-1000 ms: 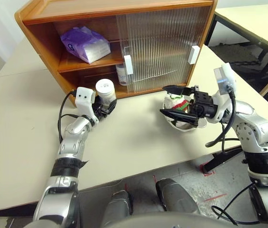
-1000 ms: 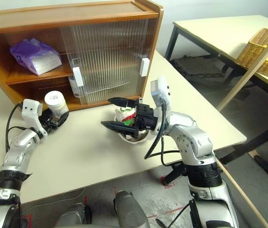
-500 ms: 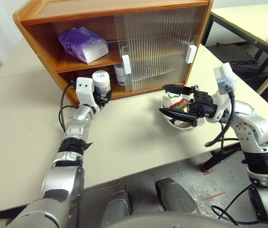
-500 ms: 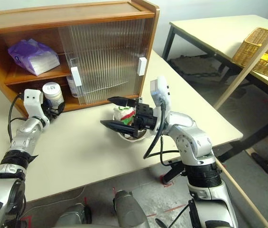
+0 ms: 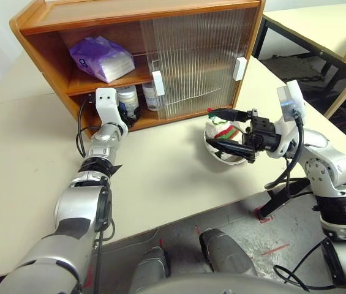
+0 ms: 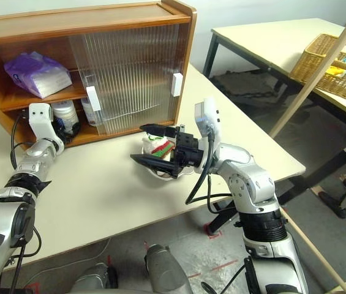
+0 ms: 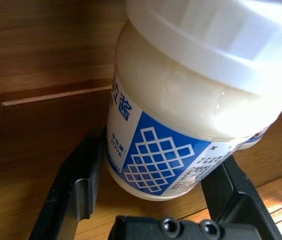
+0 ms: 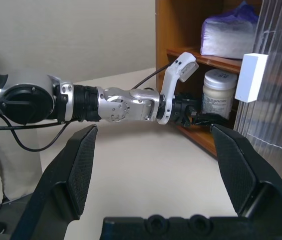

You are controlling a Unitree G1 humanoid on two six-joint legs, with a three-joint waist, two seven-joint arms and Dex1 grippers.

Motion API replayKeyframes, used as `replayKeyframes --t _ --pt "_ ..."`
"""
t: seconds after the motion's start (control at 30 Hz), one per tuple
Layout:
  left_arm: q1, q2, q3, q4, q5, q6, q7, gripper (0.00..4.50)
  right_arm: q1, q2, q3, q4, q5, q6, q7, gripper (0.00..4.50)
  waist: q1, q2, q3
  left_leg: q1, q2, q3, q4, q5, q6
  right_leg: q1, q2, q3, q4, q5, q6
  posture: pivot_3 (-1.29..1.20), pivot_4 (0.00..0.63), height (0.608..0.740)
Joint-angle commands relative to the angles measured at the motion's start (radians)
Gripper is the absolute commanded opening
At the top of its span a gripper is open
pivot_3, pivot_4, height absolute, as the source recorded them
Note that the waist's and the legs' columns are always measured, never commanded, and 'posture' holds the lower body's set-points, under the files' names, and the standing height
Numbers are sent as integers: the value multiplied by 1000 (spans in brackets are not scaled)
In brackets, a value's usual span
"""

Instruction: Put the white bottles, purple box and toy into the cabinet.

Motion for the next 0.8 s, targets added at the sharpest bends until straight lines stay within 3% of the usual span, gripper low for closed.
replayKeyframes --t 0.03,0.33,0.37,0.43,0.8 --pt "-28 3 19 29 2 -18 12 3147 -1 -9 -7 -18 4 5 -3 4500 -3 -1 0 0 0 0 0 0 0 0 0 0 0 0 0 -340 52 740" --pt "-27 5 35 61 2 -13 27 3147 2 -16 -9 -25 11 11 -2 4500 -14 -1 1 0 -11 -2 0 1 0 0 -1 0 0 0 1 -337 60 740" --pt "-27 6 37 62 2 -12 30 3889 3 -17 -9 -26 12 12 -2 4500 -14 -1 1 0 -11 -2 0 1 0 0 -1 0 0 0 1 -338 60 740" --pt "-26 7 39 64 2 -13 32 4469 3 -18 -9 -28 13 14 -3 4500 -14 -1 1 0 -12 -2 0 1 0 1 -1 1 0 -1 2 -338 61 740" --pt "-10 17 46 63 4 -21 29 4469 -6 -14 -7 -24 11 16 -6 4500 -16 -1 1 0 -13 -2 0 2 0 2 -2 1 0 -1 3 -342 50 740"
